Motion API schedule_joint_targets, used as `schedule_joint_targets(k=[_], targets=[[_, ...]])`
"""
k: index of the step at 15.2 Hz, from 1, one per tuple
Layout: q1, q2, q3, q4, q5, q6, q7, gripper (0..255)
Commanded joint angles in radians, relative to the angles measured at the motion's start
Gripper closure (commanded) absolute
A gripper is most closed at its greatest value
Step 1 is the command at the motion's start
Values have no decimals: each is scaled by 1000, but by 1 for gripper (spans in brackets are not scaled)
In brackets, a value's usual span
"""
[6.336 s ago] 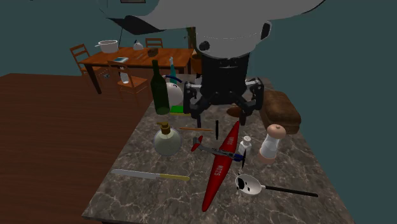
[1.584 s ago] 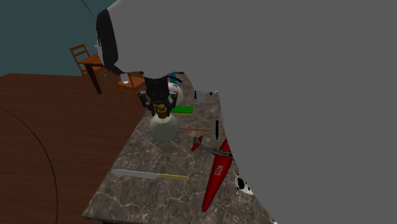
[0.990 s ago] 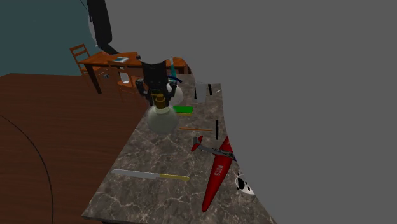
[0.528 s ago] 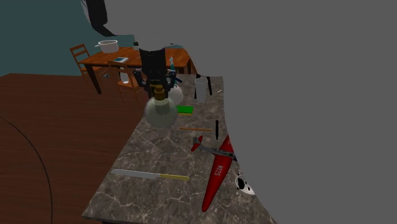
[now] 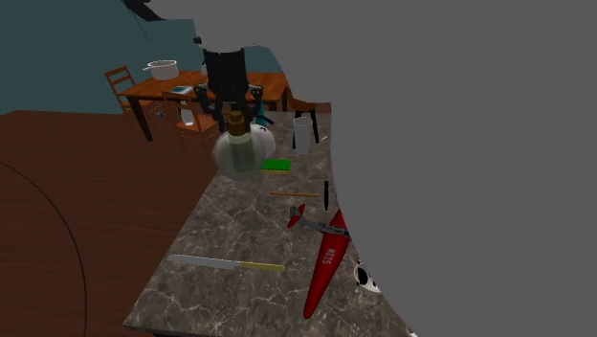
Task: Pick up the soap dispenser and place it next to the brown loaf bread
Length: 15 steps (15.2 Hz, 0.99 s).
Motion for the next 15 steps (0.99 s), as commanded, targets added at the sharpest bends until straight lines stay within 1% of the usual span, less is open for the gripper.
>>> schedule_joint_targets(k=[1, 4, 9, 15], targets=[[1, 10, 0, 43, -1, -32, 2, 255], [2, 20, 1, 88, -2, -68, 3, 255], [-64, -73, -46, -31, 13, -44, -109, 255], [-136, -147, -112, -122, 20, -32, -247, 255]])
